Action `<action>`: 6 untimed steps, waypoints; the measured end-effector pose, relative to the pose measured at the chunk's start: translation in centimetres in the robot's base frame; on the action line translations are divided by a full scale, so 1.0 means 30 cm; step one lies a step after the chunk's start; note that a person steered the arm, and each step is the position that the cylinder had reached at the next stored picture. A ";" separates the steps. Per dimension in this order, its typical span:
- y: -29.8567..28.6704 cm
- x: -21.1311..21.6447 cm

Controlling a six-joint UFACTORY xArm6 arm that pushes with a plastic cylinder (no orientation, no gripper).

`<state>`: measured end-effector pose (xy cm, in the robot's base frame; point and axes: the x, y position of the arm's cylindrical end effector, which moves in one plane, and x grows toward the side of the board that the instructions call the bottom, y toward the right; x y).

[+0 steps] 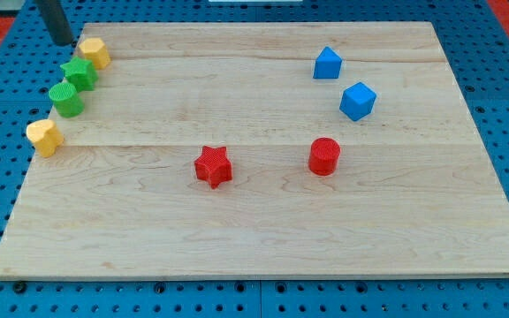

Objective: Put the hexagon to the left of the triangle

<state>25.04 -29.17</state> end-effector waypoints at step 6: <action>0.757 0.223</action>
